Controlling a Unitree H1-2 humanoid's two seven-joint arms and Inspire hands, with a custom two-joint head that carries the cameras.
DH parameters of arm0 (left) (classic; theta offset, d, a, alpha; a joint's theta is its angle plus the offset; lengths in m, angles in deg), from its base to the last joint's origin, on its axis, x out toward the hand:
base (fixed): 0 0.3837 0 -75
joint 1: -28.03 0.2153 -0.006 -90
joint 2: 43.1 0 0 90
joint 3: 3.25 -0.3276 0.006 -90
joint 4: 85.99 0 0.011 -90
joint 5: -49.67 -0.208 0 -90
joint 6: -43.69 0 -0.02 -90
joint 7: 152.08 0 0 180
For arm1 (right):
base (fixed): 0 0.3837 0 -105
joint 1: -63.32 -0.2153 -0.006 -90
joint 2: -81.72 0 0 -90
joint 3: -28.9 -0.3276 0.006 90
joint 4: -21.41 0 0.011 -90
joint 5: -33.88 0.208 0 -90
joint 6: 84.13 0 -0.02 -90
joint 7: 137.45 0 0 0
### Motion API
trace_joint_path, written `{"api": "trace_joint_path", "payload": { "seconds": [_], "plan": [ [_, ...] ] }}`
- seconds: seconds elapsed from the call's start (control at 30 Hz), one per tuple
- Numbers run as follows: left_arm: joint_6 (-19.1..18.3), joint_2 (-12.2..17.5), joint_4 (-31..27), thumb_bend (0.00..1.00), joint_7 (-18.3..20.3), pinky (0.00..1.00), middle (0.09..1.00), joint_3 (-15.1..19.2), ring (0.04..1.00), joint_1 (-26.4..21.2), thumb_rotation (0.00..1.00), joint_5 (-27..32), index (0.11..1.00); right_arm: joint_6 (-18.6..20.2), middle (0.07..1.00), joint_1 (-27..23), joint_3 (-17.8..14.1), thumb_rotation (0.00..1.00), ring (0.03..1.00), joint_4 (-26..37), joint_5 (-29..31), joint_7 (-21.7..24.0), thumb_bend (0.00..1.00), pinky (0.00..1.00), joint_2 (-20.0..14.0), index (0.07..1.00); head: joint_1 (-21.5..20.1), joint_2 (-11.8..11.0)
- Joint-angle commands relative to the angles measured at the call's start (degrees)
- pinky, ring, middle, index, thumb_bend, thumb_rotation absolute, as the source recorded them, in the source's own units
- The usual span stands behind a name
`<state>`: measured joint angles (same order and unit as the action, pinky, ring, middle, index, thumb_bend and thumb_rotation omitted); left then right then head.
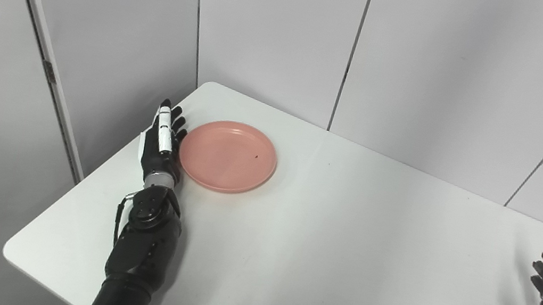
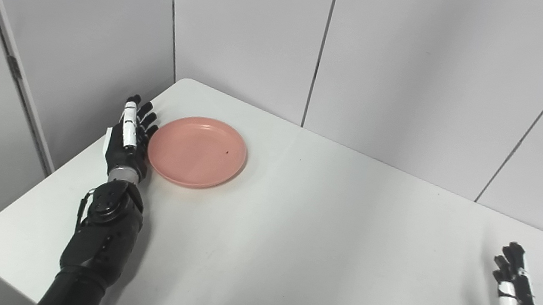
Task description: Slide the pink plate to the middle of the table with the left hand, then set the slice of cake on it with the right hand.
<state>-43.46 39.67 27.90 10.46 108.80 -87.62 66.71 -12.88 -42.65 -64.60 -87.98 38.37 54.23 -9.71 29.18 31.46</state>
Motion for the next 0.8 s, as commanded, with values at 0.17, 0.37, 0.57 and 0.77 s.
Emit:
{"api": "trace_joint_path", "payload": {
  "seconds": [0.17, 0.37, 0.57, 0.77],
  "plan": [
    [0.0, 1.0, 0.2, 0.41, 0.6, 0.9, 0.911, -0.1, 0.911, -2.0, 1.0, -0.4, 0.918, 0.6, 0.969, 4.3, 0.2, 1.0, 0.953, -2.5, 0.5, -0.4, 0.34, 0.96, 1.8, 0.975, -0.2, 0.3],
    [0.1, 1.0, 1.0, 0.41, 1.1, 0.9, 0.906, -0.3, 0.91, -2.1, 1.0, -0.5, 0.915, 0.4, 0.968, 4.3, 0.2, 1.0, 0.949, -2.6, 0.3, -0.6, 0.33, 0.96, 1.8, 0.974, -0.4, 0.6],
    [-0.4, 0.5, 1.6, 0.41, 1.8, 0.88, 0.9, -1.4, 0.9, -2.3, 1.0, -1.2, 0.91, 0.8, 0.966, 4.3, 0.3, 1.0, 0.947, -2.2, -0.4, -1.0, 0.35, 0.96, 1.9, 0.973, -0.8, 0.8],
    [-1.7, -0.4, 1.5, 0.41, 3.3, 0.89, 0.909, -3.3, 0.905, -2.1, 1.0, -1.3, 0.917, 0.8, 0.968, 4.3, 0.4, 1.0, 0.952, -2.1, -0.4, -0.8, 0.35, 0.97, 2.0, 0.971, -1.1, 1.0]
  ]
}}
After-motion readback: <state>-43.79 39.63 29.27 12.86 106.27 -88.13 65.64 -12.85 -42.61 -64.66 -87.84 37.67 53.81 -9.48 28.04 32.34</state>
